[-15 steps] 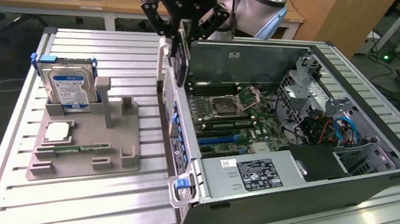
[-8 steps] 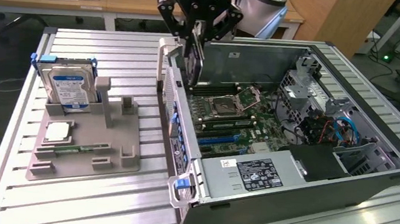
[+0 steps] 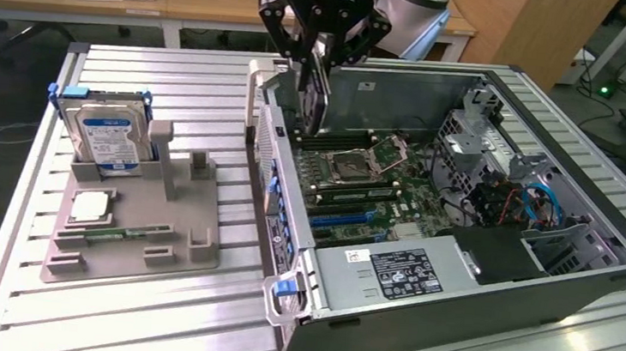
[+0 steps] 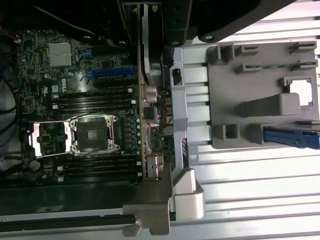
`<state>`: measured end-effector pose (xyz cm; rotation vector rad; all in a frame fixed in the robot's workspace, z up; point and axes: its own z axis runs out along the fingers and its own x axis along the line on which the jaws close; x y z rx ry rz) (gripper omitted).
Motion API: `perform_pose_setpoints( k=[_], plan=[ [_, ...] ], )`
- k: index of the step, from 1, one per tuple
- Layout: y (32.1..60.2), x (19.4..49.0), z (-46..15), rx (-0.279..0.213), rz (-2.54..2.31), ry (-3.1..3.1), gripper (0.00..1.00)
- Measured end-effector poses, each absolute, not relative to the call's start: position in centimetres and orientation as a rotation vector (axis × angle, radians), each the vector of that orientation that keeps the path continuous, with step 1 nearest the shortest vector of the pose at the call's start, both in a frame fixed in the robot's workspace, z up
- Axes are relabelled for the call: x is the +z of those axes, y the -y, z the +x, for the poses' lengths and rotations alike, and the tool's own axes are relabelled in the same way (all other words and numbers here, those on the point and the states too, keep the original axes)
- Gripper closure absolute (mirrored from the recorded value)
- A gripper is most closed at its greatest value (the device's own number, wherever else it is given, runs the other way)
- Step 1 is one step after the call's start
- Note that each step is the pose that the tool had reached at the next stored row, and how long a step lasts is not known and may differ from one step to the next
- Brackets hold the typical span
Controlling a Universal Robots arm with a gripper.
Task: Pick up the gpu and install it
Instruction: 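Pick up the gpu and move the gpu toward the slot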
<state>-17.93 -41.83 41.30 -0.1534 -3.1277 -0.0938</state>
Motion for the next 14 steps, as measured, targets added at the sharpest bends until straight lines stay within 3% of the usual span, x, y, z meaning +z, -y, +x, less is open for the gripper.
perform_pose_setpoints(
  k=[14],
  plan=[
    [41.8, 41.2, -15.2, -0.083, -0.169, 3.143, 0.71]
  ],
)
